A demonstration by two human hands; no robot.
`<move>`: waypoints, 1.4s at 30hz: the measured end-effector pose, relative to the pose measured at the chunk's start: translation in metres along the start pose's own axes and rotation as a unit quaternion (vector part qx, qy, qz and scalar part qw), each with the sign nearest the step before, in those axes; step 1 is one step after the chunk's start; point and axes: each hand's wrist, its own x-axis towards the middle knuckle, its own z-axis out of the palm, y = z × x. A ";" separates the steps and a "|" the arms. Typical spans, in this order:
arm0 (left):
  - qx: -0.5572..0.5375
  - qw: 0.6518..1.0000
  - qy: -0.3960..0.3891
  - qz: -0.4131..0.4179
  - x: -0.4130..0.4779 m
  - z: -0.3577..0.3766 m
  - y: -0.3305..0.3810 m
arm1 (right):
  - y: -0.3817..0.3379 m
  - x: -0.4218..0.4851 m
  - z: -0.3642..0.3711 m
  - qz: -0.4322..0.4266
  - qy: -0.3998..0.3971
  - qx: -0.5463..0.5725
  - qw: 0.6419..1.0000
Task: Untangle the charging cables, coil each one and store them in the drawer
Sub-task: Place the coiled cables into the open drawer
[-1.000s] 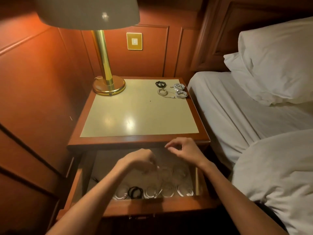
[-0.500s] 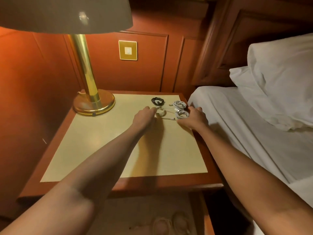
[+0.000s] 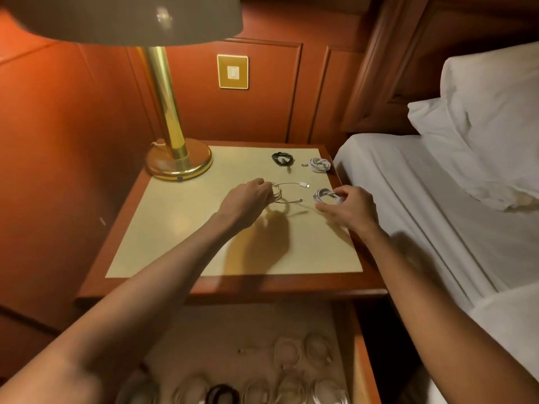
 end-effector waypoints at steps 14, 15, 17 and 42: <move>0.109 0.954 -0.233 0.157 -0.292 -0.008 0.000 | -0.005 -0.277 0.051 -0.173 -0.220 -0.105 0.954; 0.103 0.952 -0.246 0.147 -0.292 -0.005 0.006 | -0.006 -0.275 0.060 -0.163 -0.224 -0.119 0.953; 0.102 0.955 -0.259 0.104 -0.287 0.004 0.012 | -0.013 -0.269 0.074 -0.149 -0.232 -0.137 0.951; -0.152 0.982 -0.040 -0.102 -0.016 -0.039 -0.027 | -0.059 0.016 -0.013 -0.050 -0.093 -0.051 0.993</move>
